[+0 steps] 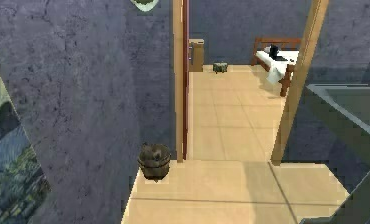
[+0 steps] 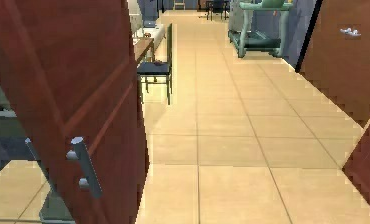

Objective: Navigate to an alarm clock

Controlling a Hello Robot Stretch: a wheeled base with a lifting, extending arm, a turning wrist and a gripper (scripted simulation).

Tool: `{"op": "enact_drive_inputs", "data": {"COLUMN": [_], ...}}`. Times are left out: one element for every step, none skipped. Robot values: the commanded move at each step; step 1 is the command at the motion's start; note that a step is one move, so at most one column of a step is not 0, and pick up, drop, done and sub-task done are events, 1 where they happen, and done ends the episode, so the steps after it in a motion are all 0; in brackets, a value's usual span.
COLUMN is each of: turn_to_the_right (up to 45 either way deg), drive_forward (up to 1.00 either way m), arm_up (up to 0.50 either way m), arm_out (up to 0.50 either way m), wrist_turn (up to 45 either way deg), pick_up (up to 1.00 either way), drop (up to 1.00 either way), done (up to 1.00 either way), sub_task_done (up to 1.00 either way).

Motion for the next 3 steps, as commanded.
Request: {"op": "enact_drive_inputs", "data": {"turn_to_the_right": [0.0, 12.0, 0.0], "drive_forward": [0.45, 0.00, 0.80], "arm_up": [0.00, 0.00, 0.00], "arm_out": [0.00, 0.00, 0.00], "wrist_turn": [0.0, 0.0, 0.0], "pick_up": [0.00, 0.00, 0.00], "drop": [0.00, 0.00, 0.00], "done": [0.00, 0.00, 0.00], "sub_task_done": [0.00, 0.00, 0.00]}}
